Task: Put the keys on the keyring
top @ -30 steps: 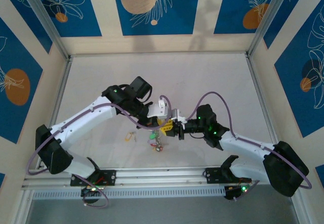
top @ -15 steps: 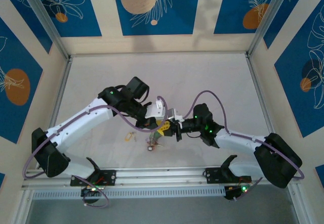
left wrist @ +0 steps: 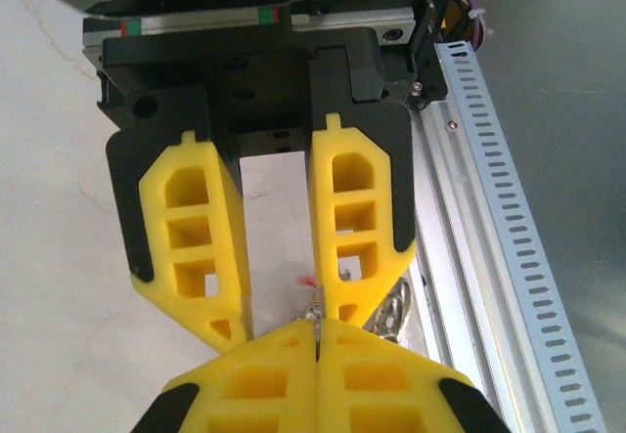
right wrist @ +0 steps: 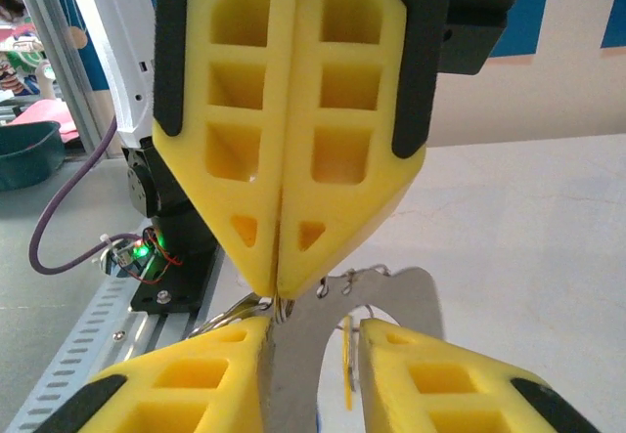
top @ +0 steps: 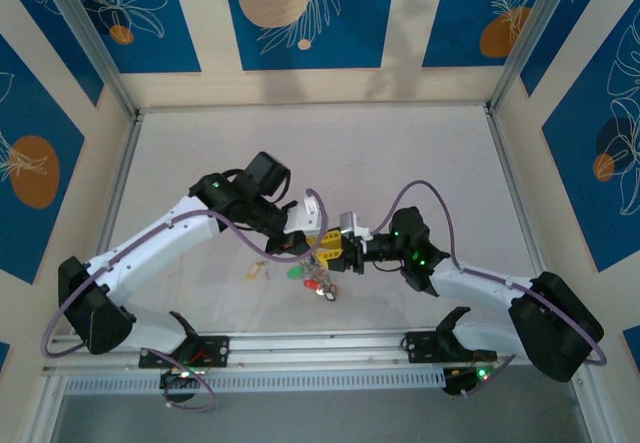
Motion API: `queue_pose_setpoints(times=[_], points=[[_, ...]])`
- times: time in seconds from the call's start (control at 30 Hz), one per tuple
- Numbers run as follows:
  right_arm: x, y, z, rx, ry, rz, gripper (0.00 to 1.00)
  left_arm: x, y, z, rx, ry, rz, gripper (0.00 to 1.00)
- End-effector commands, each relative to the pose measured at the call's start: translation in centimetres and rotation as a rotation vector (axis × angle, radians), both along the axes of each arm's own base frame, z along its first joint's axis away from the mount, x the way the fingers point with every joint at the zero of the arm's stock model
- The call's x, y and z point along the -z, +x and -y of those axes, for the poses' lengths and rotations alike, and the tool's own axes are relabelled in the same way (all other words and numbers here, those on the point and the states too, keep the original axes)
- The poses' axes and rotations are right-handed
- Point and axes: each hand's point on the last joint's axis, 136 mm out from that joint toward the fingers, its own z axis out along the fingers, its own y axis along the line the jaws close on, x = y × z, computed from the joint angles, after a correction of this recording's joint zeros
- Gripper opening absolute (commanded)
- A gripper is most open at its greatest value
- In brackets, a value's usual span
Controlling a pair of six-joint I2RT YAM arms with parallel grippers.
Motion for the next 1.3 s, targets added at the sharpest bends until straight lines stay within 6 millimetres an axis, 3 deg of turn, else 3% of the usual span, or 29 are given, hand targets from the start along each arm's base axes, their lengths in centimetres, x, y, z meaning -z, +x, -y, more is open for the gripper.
queue_pose_setpoints(times=[0.0,0.27,0.63,0.9,1.03,1.07,1.1,1.17,1.27], points=[[-0.2,-0.4,0.3,-0.014,0.007,0.021,0.28,-1.0,0.0,0.2,0.018,-0.042,0.018,0.0],[-0.8,-0.3,-0.6,-0.071,0.021,0.002,0.2,-1.1,0.1,0.6,0.019,-0.052,0.009,0.0],[-1.6,0.0,-0.5,-0.057,0.06,-0.005,0.26,-1.0,-0.2,0.6,0.047,-0.07,0.024,0.0],[-1.8,0.1,-0.4,-0.061,0.064,-0.033,0.16,-1.3,0.0,0.9,0.046,-0.086,0.024,0.0],[-1.9,0.5,-0.6,-0.046,0.082,-0.041,0.0,-1.6,0.3,1.3,0.032,-0.107,0.028,0.0],[-2.0,0.6,-0.6,-0.044,0.089,-0.04,0.0,-1.6,0.5,1.3,0.023,-0.111,0.03,0.0],[-2.0,0.7,-0.6,-0.04,0.094,-0.038,0.0,-1.6,0.6,1.3,0.015,-0.115,0.033,0.02],[-2.0,1.0,-0.4,-0.015,0.103,-0.035,0.0,-1.9,1.1,0.9,-0.017,-0.123,0.042,0.25],[-2.1,1.6,0.2,0.032,0.115,-0.035,0.0,-3.3,1.9,-0.1,-0.091,-0.192,0.055,0.38]])
